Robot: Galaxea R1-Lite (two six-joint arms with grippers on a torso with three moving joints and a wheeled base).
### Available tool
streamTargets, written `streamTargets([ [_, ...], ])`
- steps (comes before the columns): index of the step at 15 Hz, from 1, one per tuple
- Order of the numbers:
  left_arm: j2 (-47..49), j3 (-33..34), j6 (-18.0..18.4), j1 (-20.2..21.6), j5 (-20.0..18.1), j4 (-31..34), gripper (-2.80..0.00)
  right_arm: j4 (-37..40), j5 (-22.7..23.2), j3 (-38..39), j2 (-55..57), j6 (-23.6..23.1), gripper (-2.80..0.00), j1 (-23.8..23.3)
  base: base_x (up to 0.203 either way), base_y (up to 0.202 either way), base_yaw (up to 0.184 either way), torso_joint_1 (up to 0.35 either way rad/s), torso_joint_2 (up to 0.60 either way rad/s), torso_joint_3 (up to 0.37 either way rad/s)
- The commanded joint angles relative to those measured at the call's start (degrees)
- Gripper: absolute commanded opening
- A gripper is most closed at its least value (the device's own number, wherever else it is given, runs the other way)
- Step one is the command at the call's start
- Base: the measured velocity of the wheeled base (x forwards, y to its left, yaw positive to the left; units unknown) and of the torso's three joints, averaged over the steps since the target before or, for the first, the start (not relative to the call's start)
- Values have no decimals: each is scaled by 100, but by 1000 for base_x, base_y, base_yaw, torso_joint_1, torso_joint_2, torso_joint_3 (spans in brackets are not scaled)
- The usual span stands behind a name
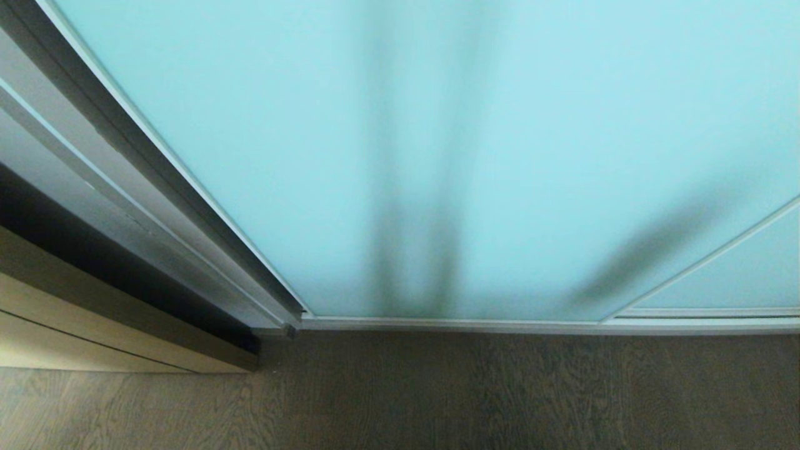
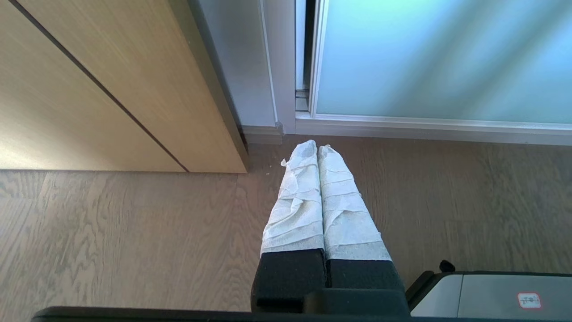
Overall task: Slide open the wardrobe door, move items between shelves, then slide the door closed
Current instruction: Open the door
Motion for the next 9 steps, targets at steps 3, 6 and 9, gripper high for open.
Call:
streamTargets([
  [3, -2, 9, 4, 0, 1, 0, -280, -2, 0, 0, 0, 6, -280, 0, 0, 0, 0, 0, 0, 0],
  [6, -2, 9, 2, 0, 1, 0, -280, -2, 0, 2, 0, 6, -280, 0, 0, 0, 0, 0, 0, 0],
  [9, -2, 9, 4, 0, 1, 0, -280, -2, 0, 8, 0, 6, -280, 0, 0, 0, 0, 0, 0, 0],
])
